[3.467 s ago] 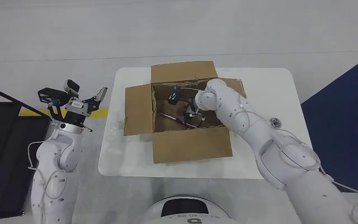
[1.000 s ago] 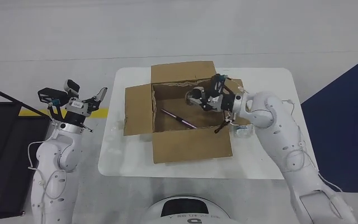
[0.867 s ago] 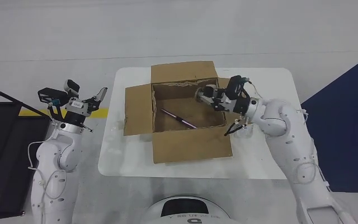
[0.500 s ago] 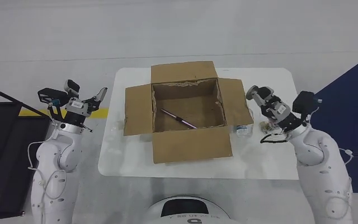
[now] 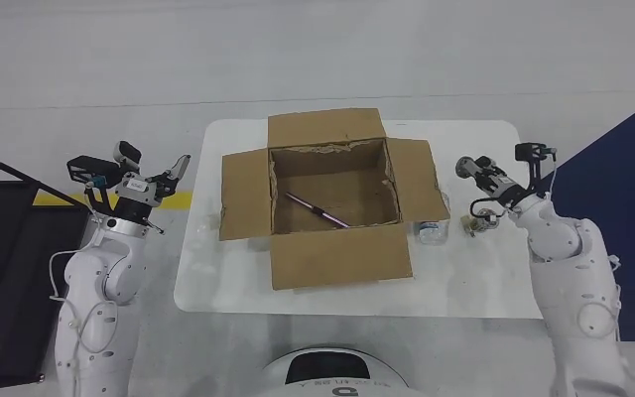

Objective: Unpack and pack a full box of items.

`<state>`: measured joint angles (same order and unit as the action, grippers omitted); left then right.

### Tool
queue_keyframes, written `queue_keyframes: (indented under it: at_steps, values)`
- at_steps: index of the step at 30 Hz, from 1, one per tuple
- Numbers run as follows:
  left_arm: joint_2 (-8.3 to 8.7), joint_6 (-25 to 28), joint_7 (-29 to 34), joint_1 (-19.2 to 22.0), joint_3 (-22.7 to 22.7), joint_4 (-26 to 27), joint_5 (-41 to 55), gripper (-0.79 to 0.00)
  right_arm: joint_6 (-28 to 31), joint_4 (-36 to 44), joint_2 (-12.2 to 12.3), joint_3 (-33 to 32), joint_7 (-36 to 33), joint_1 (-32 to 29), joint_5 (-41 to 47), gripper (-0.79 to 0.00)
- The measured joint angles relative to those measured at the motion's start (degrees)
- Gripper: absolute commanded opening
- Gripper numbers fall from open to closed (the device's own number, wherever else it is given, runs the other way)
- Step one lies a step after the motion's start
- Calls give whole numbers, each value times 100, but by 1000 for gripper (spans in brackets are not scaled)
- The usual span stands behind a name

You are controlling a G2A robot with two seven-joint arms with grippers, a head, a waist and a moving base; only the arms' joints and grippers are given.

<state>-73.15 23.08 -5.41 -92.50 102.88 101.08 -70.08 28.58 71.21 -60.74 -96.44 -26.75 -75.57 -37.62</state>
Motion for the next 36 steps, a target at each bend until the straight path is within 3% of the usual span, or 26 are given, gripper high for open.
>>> queue_keyframes:
  at_steps: [19, 35, 36]
  values:
    - [0, 0, 0, 0, 0, 0, 0, 0, -422, -805, 139, -10, -1149, 186, -38, -785]
    - [0, 0, 0, 0, 0, 0, 0, 0, -874, -945, 184, 256, -1530, 476, -236, -785]
    - [0, 0, 0, 0, 0, 0, 0, 0, -898, -954, 185, 281, -1553, 498, -246, -705]
